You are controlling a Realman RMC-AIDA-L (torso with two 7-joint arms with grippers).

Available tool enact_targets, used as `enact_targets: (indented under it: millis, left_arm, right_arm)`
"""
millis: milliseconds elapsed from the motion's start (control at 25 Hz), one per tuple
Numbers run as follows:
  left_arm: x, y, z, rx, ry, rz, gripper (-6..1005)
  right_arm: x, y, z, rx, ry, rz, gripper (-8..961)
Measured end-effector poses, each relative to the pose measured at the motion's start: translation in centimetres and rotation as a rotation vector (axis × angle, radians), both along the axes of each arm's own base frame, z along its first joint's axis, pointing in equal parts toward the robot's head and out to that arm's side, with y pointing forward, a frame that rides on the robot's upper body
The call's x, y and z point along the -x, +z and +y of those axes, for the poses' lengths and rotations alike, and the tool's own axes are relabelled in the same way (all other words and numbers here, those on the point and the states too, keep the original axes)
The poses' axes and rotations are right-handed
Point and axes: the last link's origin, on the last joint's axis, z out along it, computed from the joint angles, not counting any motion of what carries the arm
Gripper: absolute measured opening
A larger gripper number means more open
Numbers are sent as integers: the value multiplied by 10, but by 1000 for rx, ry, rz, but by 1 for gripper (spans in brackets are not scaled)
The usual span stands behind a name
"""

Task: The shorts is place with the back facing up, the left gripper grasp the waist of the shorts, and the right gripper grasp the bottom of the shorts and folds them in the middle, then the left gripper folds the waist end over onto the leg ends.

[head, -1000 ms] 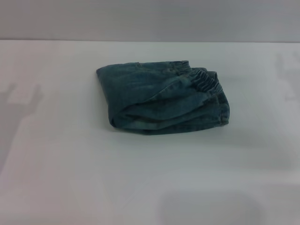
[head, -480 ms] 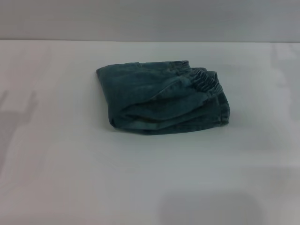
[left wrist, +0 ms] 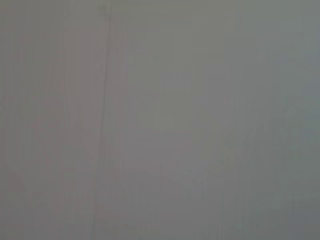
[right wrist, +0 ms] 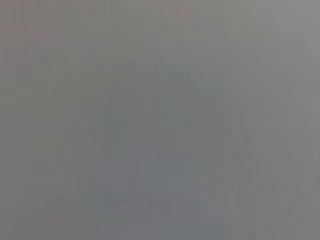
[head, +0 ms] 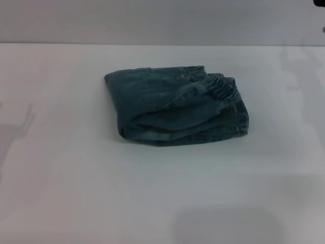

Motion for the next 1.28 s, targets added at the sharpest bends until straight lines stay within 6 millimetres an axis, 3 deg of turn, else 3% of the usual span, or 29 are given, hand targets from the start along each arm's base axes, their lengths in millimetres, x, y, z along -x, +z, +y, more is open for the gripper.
enact_targets:
  millis: [280, 560, 1280]
  left_arm:
    - [1, -2, -1, 6, 8, 0, 796]
    - [2, -6, -3, 17, 16, -7, 797]
    - [-2, -5, 13, 1, 25, -22, 797]
  right_arm:
    - [-5, -8, -2, 52, -18, 56, 488]
    - [6, -12, 1, 70, 26, 41, 487]
    - [36, -9, 22, 70, 81, -7, 639]
